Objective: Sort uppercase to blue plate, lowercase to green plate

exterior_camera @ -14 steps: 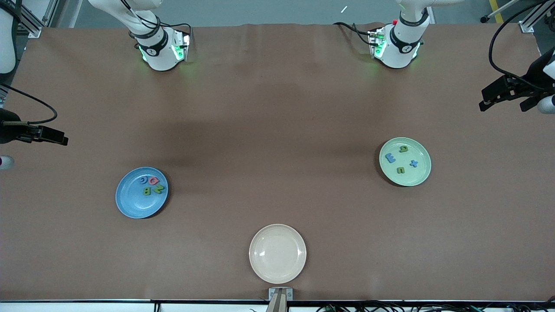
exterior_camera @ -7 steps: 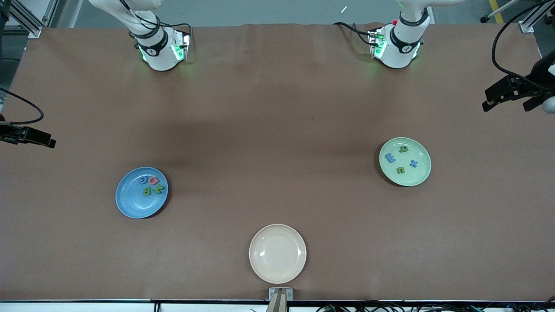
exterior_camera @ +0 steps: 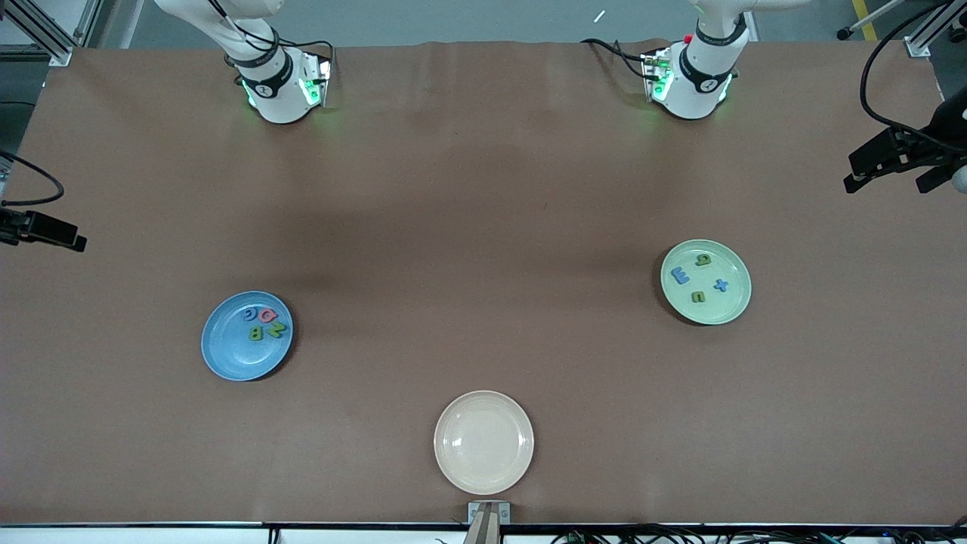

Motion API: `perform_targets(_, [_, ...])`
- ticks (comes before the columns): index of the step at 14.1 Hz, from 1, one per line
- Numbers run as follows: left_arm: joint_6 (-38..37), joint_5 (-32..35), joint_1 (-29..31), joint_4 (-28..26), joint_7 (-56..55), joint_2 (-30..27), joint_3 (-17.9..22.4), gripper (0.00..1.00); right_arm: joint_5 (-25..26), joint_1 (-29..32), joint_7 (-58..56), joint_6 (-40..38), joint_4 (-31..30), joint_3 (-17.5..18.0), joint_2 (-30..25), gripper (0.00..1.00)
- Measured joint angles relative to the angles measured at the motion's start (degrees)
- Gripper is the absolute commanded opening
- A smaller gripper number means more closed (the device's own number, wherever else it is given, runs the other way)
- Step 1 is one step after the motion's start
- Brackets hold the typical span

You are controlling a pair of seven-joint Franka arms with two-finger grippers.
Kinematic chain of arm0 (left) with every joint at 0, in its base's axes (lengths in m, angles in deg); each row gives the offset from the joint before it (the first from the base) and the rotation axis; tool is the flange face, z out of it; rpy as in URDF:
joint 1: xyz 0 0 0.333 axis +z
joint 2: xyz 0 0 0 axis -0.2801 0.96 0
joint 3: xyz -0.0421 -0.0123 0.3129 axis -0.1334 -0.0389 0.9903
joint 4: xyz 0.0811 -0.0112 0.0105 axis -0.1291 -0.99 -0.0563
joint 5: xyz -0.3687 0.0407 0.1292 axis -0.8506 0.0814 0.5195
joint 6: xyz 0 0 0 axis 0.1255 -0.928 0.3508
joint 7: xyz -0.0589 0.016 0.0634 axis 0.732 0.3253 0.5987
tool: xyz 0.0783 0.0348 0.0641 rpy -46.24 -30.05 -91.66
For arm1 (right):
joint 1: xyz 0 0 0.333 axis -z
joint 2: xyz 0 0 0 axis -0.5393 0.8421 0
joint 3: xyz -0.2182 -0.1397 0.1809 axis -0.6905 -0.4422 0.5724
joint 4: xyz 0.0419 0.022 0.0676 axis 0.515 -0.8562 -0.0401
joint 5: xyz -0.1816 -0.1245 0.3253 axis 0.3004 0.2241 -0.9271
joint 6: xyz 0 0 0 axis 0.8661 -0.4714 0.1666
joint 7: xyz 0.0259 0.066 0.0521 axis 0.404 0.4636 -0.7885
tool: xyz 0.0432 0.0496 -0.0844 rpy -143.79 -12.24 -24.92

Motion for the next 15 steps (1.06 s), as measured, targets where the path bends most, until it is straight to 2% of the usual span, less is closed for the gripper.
perform_targets(6, [0.0, 0.0, 0.01, 0.03, 0.04, 0.03, 0.07, 1.0, -0.29, 0.0, 0.03, -4.98, 0.14, -0.02, -0.85, 1.0])
perform_targets(15, [0.04, 0.0, 0.0, 0.03, 0.04, 0.52, 0.2, 1.0, -0.49, -0.28, 0.02, -6.47, -1.45, 0.7, -3.76, 1.0])
